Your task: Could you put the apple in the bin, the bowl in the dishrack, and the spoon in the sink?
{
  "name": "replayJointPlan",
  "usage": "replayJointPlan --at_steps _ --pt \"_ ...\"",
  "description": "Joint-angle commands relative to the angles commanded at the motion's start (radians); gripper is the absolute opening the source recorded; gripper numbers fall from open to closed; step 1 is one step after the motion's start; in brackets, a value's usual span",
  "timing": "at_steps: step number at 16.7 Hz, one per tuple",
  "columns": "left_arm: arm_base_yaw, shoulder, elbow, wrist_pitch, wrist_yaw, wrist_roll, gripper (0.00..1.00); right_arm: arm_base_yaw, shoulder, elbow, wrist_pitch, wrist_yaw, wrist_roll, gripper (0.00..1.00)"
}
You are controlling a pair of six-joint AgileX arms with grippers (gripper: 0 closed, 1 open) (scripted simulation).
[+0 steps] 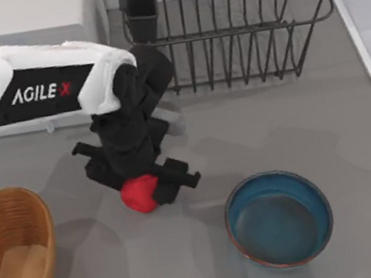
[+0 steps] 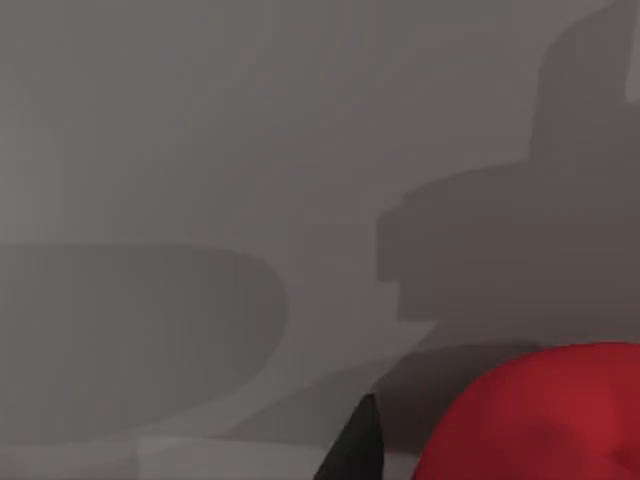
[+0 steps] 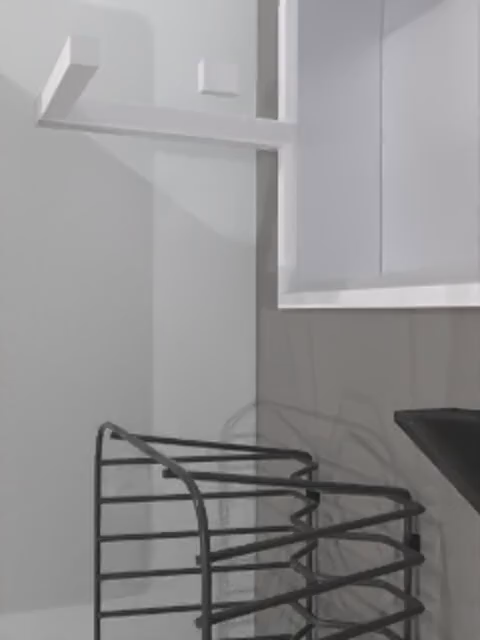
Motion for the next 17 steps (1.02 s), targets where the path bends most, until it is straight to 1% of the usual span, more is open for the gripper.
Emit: replayJointPlan --at_steps 8,10,15,17 --pt "-0.002 -0.020 0.021 -0.023 0.009 -0.004 0.00 0.000 0.000 0.000 0.000 0.000 0.000 1.00" --pt "-0.003 -0.037 0.066 -0.081 0.010 -0.005 0.00 0.000 0.000 0.000 0.000 0.000 0.000 1.00" --pt "-0.004 -0.103 0.212 -0.311 0.008 -0.008 0.00 0.000 0.000 0.000 0.000 0.000 0.000 1.00" --pt "-0.003 -0.125 0.247 -0.358 0.008 -0.008 0.00 0.000 0.000 0.000 0.000 0.000 0.000 1.00"
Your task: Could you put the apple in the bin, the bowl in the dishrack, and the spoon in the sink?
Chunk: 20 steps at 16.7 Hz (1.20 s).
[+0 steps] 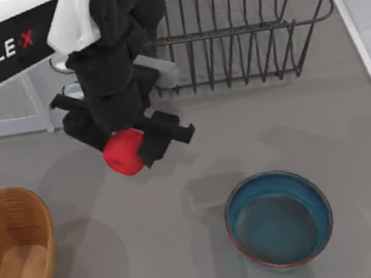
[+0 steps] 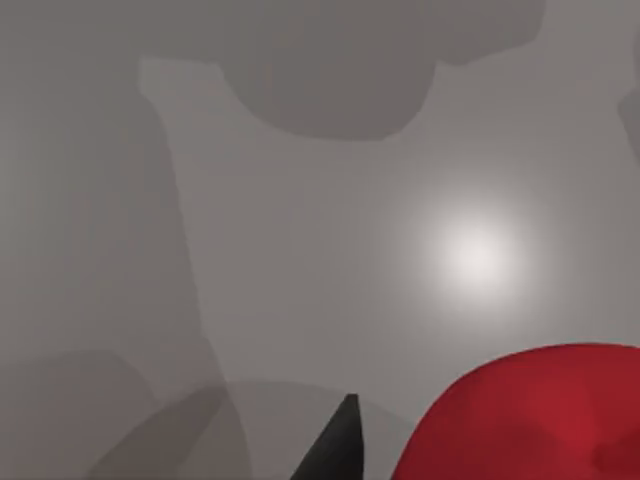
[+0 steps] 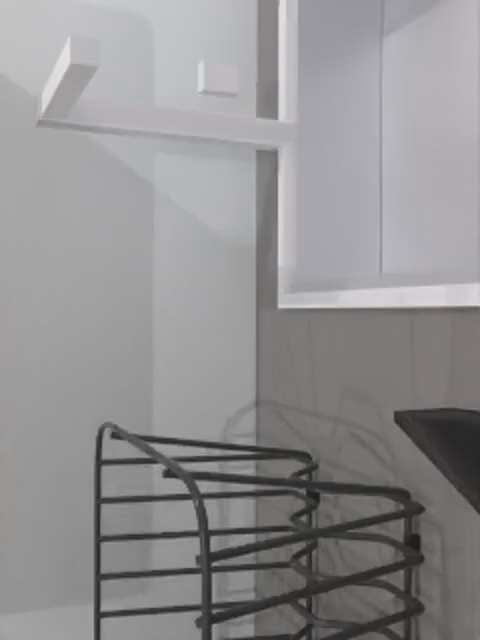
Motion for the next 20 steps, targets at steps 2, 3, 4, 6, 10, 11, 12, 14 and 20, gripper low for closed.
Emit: replayJointPlan --at_steps 2,3,4,6,10,11,12,14,20 --pt "0.000 -0.005 0.006 -0.008 0.000 0.000 0.00 0.000 0.000 0.000 0.000 0.000 0.000 1.00" --pt "0.000 -0.005 0.006 -0.008 0.000 0.000 0.00 0.000 0.000 0.000 0.000 0.000 0.000 1.00" --pt "0.002 -0.001 0.004 -0.005 0.000 0.002 0.00 0.000 0.000 0.000 0.000 0.000 0.000 1.00" --pt "0.002 -0.003 0.002 -0.006 0.000 0.010 0.00 0.000 0.000 0.000 0.000 0.000 0.000 1.00" --pt "0.013 -0.029 -0.014 -0.015 -0.001 0.141 0.00 0.000 0.000 0.000 0.000 0.000 0.000 1.00" --pt "0.019 -0.039 -0.021 -0.019 -0.001 0.194 0.00 0.000 0.000 0.000 0.000 0.000 0.000 1.00" --pt "0.025 -0.053 -0.029 -0.024 -0.002 0.259 0.00 0.000 0.000 0.000 0.000 0.000 0.000 1.00" --pt "0.041 -0.083 -0.047 -0.033 -0.003 0.405 0.00 0.000 0.000 0.000 0.000 0.000 0.000 1.00" --pt "0.104 -0.199 -0.122 -0.071 -0.009 0.974 0.00 0.000 0.000 0.000 0.000 0.000 0.000 1.00"
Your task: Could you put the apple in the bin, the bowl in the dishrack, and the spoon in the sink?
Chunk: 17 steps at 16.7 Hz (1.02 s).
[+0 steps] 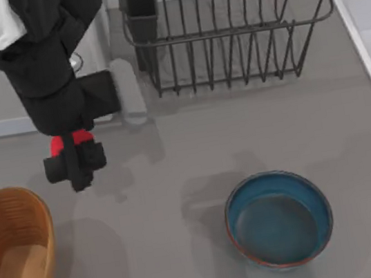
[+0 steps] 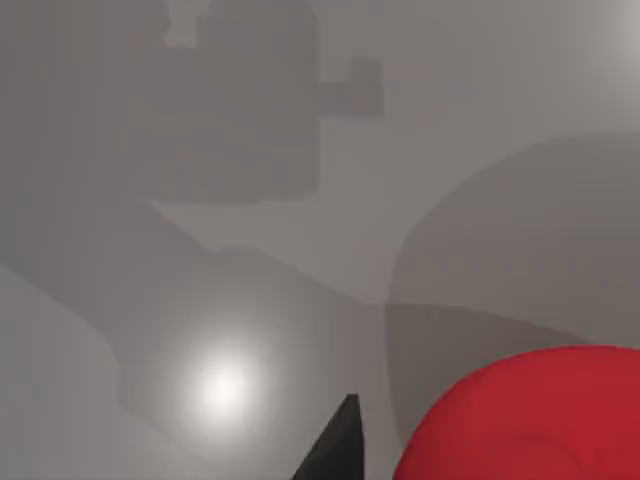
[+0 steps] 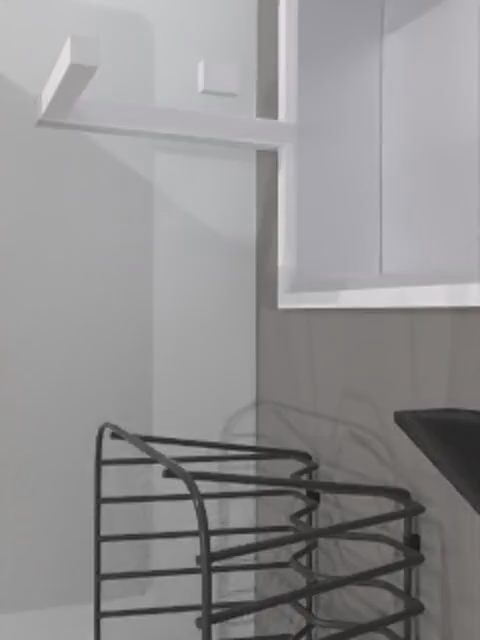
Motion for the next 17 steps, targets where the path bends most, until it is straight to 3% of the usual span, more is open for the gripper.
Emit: replayJointPlan --at_steps 11,17 --pt "0.152 -0.240 -0.169 -0.080 -0.012 1.194 0.00 0.000 0.000 0.000 0.000 0.000 0.000 1.00" --pt "0.224 -0.343 -0.249 -0.117 -0.018 1.718 0.00 0.000 0.000 0.000 0.000 0.000 0.000 1.00"
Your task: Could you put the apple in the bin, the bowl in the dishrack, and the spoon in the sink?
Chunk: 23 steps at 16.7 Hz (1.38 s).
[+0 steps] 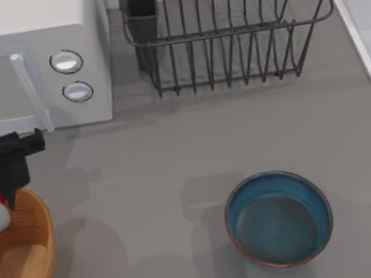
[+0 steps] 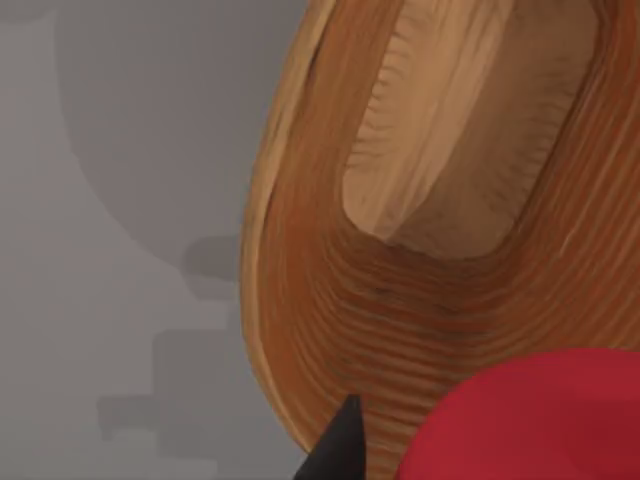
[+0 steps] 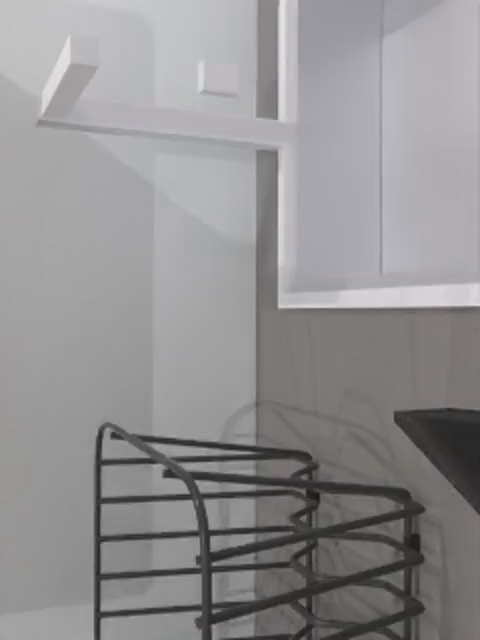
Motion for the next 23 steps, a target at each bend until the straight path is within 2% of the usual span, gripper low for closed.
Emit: replayJointPlan --at_steps 4,7,15,23 --pt "0.032 -0.044 -0.036 -0.016 -0.003 0.226 0.00 0.000 0.000 0.000 0.000 0.000 0.000 1.00" --pt "0.044 -0.060 -0.050 -0.022 -0.003 0.306 0.00 0.000 0.000 0.000 0.000 0.000 0.000 1.00" --pt "0.041 -0.056 -0.065 -0.004 -0.002 0.318 0.00 0.000 0.000 0.000 0.000 0.000 0.000 1.00" --pt "0.056 -0.033 -0.300 0.256 -0.004 0.326 0.00 0.000 0.000 0.000 0.000 0.000 0.000 1.00"
